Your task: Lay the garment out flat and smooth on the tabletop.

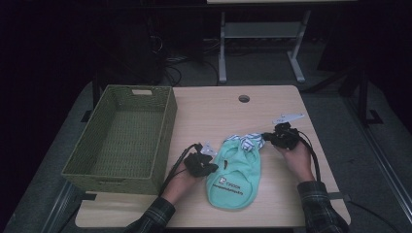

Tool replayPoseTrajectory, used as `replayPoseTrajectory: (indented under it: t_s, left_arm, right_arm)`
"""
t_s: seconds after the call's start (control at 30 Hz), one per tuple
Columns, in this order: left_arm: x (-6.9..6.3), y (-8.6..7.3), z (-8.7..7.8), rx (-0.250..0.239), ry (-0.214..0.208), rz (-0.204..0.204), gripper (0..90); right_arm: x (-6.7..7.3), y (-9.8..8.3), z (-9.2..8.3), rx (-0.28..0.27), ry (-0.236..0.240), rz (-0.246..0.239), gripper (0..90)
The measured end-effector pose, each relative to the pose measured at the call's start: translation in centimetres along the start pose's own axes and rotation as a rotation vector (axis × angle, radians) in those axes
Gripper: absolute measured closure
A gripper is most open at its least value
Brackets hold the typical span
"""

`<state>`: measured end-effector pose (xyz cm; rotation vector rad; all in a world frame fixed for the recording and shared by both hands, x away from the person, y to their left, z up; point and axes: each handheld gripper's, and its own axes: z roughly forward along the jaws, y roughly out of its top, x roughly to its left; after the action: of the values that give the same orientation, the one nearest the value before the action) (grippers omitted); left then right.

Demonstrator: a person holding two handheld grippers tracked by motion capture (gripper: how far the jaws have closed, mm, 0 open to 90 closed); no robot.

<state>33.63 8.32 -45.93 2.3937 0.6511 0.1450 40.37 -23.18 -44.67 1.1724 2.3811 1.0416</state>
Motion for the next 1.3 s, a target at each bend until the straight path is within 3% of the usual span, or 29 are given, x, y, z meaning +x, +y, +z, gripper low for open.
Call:
replayPoseTrajectory:
  t_s: [0.07,0.2,0.37,0.53,0.67,0.8,0.9,1.07,1.17,1.23,1.3]
  left_arm:
    - [0.0,0.0,0.0,-0.002,-0.003,-0.001,89.6]
    - [0.1,-0.1,0.0,-0.001,-0.007,-0.004,89.6]
    - [0.2,-0.1,0.0,-0.006,-0.012,-0.009,89.6]
    - [0.2,-0.1,0.0,-0.006,-0.013,-0.009,89.6]
    - [0.3,-0.2,0.0,-0.007,-0.021,-0.014,89.6]
    - [0.2,-0.2,0.0,-0.016,-0.021,-0.024,89.6]
    - [0.3,-0.2,0.0,-0.01,-0.021,-0.017,89.6]
    - [0.2,-0.2,0.0,-0.009,-0.018,-0.009,89.6]
    - [0.2,-0.2,0.1,-0.026,-0.023,-0.029,89.6]
    - [0.2,-0.2,0.1,-0.026,-0.024,-0.027,89.6]
    - [0.2,-0.2,0.0,-0.017,-0.019,-0.015,89.6]
  right_arm:
    - [0.2,-0.2,0.4,-0.003,0.013,-0.004,83.1]
    - [0.9,-0.8,-0.4,-0.069,0.068,0.053,74.7]
    - [2.3,-0.9,-1.2,-0.094,0.107,0.024,73.3]
    - [3.5,-1.0,0.5,-0.02,0.135,-0.003,79.2]
    - [3.8,-1.1,1.5,-0.001,0.152,-0.006,78.0]
    - [4.2,-1.2,2.5,0.035,0.136,-0.032,75.9]
    - [4.5,-1.2,2.5,0.037,0.122,-0.046,87.7]
    - [4.4,-1.2,2.0,0.034,0.051,-0.083,90.0]
    - [3.5,-1.2,1.5,0.015,0.009,-0.057,90.0]
    - [2.7,-1.2,1.3,0.001,-0.021,-0.05,90.0]
    - [1.9,-1.4,1.2,0.005,-0.03,-0.012,90.0]
